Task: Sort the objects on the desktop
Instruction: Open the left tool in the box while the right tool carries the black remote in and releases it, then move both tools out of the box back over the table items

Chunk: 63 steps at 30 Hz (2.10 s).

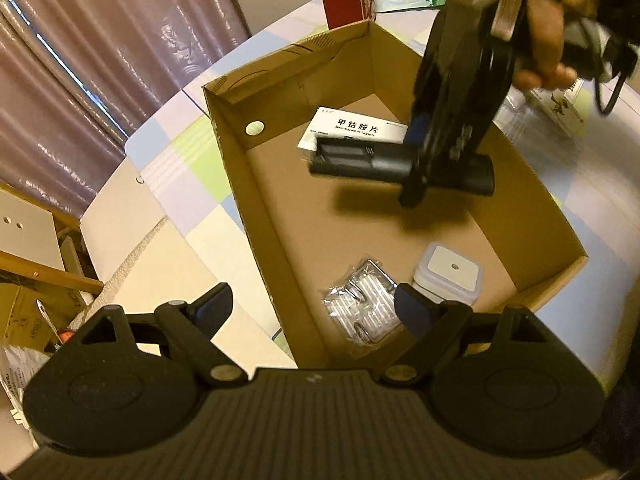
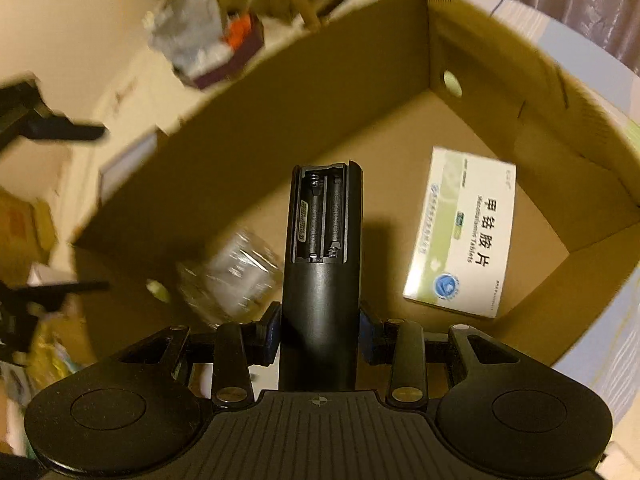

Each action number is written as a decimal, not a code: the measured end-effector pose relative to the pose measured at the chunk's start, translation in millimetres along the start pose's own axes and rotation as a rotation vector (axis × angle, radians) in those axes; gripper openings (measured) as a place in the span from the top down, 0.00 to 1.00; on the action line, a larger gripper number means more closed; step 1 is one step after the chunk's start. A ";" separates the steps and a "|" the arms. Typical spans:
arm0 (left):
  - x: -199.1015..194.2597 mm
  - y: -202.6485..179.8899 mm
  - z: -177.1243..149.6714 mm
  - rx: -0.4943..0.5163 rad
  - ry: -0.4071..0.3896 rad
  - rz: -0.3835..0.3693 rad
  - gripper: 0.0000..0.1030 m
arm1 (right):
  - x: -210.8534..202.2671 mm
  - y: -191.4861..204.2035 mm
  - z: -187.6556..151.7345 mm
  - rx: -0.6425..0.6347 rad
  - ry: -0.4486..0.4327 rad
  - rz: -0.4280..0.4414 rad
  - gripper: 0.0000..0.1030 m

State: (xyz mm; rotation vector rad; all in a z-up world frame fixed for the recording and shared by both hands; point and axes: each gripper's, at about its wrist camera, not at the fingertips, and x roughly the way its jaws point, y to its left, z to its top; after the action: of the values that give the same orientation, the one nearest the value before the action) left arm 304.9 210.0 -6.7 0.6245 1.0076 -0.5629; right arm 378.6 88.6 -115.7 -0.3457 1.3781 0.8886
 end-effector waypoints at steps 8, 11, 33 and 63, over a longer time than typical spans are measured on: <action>14.3 -3.7 1.1 -0.003 0.003 -0.009 0.17 | 31.4 -10.6 11.6 -0.013 0.093 -0.027 0.63; 19.1 -4.9 1.9 -0.009 0.009 -0.015 0.17 | 32.9 -11.1 13.6 -0.010 0.099 -0.049 0.63; 6.5 -24.7 13.0 -0.066 0.005 0.075 0.17 | -84.6 19.2 -59.8 -0.086 -0.255 -0.060 0.22; -16.8 -207.5 131.7 -0.086 -0.219 -0.007 0.16 | -249.3 -142.9 -328.6 0.389 -0.533 -0.241 0.22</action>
State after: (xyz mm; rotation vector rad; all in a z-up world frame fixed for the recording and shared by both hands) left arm 233.1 -24.6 15.4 0.4719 0.8239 -0.5779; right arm 266.1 -313.6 11.2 0.0302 0.9567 0.4501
